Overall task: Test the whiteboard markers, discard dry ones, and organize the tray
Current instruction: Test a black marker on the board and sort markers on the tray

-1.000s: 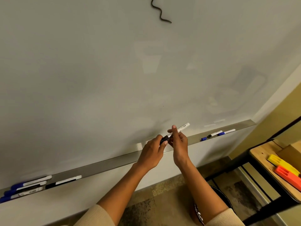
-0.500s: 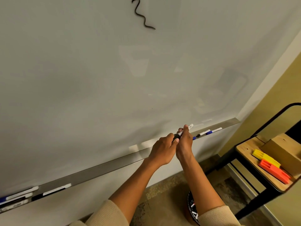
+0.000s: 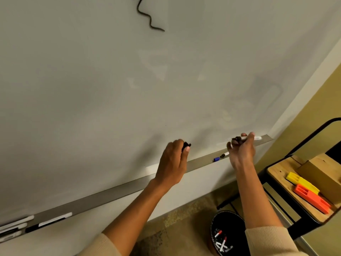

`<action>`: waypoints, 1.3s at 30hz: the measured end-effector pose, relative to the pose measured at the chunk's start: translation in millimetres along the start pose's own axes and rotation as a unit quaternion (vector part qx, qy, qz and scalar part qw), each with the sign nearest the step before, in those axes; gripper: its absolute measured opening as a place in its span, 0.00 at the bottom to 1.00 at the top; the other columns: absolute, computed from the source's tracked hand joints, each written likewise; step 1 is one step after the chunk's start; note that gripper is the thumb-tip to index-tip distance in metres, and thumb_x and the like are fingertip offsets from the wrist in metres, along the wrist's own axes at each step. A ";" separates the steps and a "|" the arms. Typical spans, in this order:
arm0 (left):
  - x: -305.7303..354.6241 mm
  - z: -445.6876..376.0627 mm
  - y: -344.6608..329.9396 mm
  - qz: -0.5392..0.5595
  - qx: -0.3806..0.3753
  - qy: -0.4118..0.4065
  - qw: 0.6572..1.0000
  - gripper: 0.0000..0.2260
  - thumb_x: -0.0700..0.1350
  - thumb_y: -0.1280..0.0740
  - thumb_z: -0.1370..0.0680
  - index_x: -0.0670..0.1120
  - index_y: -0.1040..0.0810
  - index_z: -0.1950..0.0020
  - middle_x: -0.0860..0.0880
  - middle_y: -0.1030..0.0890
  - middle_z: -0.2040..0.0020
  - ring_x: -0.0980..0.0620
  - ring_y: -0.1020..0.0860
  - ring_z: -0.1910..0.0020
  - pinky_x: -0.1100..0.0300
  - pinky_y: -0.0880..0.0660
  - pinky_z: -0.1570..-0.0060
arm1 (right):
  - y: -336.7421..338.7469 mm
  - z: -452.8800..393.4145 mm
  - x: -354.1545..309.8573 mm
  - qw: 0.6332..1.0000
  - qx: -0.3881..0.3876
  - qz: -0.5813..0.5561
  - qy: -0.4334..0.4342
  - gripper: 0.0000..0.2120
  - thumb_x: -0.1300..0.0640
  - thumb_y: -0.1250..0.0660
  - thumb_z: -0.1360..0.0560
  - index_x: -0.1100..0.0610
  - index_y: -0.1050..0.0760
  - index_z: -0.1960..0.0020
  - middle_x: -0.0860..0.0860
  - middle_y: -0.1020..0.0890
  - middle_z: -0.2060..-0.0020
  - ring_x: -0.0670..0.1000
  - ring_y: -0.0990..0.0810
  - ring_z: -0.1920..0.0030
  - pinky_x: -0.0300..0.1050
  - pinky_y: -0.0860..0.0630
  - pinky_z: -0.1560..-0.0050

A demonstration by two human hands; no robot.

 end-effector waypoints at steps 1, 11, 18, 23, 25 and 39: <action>7.2 -10.0 6.4 -0.002 0.025 -0.021 0.999 0.10 0.50 0.45 0.17 0.46 0.29 0.50 0.50 0.25 0.55 0.49 0.28 0.54 0.50 0.28 0.54 | -11.3 3.8 2.6 0.999 -0.030 -0.010 0.003 0.17 0.43 0.41 0.18 0.53 0.25 0.57 0.47 0.27 0.70 0.45 0.28 0.69 0.47 0.28 0.47; 60.4 -86.2 93.9 -0.096 0.235 -0.191 0.948 0.09 0.43 0.39 0.18 0.40 0.21 0.47 0.38 0.31 0.28 0.40 0.39 0.24 0.36 0.43 0.27 | -148.5 92.9 -24.6 0.933 -0.344 -0.028 0.103 0.08 0.55 0.35 0.19 0.52 0.20 0.42 0.52 0.18 0.56 0.49 0.21 0.58 0.47 0.24 0.49; 44.7 -123.7 140.0 -0.219 0.300 -0.179 0.911 0.13 0.48 0.40 0.17 0.44 0.20 0.40 0.36 0.36 0.25 0.35 0.44 0.23 0.37 0.49 0.25 | -221.4 151.4 -58.3 0.851 -0.422 0.070 0.304 0.15 0.54 0.38 0.18 0.58 0.22 0.35 0.58 0.16 0.43 0.54 0.17 0.41 0.55 0.24 0.35; 24.6 -136.4 137.6 -0.327 0.311 -0.173 0.875 0.12 0.48 0.36 0.18 0.49 0.20 0.37 0.40 0.34 0.25 0.38 0.41 0.24 0.41 0.48 0.25 | -254.9 164.1 -63.2 0.801 -0.426 0.107 0.407 0.15 0.61 0.38 0.18 0.65 0.23 0.34 0.56 0.18 0.39 0.53 0.18 0.39 0.47 0.24 0.35; 24.0 -138.5 135.1 -0.357 0.333 -0.170 0.856 0.13 0.50 0.37 0.18 0.52 0.21 0.35 0.41 0.33 0.26 0.38 0.39 0.25 0.41 0.48 0.25 | -263.9 163.2 -63.5 0.785 -0.418 0.115 0.443 0.15 0.61 0.36 0.18 0.64 0.23 0.34 0.55 0.18 0.38 0.53 0.19 0.38 0.54 0.24 0.35; 14.4 -140.9 123.3 -0.433 0.381 -0.191 0.794 0.17 0.50 0.32 0.20 0.55 0.26 0.31 0.44 0.33 0.27 0.38 0.34 0.28 0.42 0.46 0.26 | -273.2 146.0 -66.7 0.731 -0.320 0.114 0.592 0.14 0.64 0.35 0.21 0.64 0.22 0.36 0.53 0.17 0.45 0.53 0.18 0.44 0.53 0.21 0.43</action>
Point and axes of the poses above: each hand's wrist, its own z-axis away from the middle knuckle, its own y-axis out of the back of the hand, x = y × z, the point moved 5 cm from there along -z, towards the middle knuckle
